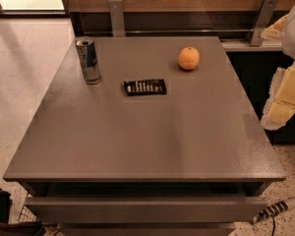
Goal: Pick orange
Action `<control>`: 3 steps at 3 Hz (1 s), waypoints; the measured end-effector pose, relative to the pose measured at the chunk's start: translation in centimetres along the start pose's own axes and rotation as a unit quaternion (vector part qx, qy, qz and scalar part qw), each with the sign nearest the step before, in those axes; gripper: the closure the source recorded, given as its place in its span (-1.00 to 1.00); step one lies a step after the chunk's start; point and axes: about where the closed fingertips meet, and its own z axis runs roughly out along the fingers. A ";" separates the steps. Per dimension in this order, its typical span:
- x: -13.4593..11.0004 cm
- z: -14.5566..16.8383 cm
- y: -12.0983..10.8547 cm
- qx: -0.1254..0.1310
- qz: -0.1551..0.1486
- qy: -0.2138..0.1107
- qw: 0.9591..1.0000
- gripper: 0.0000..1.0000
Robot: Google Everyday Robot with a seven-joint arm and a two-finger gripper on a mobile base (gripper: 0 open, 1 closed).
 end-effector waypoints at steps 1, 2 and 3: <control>0.0 0.0 0.0 0.000 0.000 0.000 1.000 -1.00; 0.4 0.5 -2.6 0.024 0.021 -0.030 0.999 -1.00; 0.7 3.7 -9.5 0.070 0.086 -0.137 0.984 -1.00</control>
Offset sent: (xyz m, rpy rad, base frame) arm 0.0883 -0.0378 0.0032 0.2116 -0.1834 -0.1156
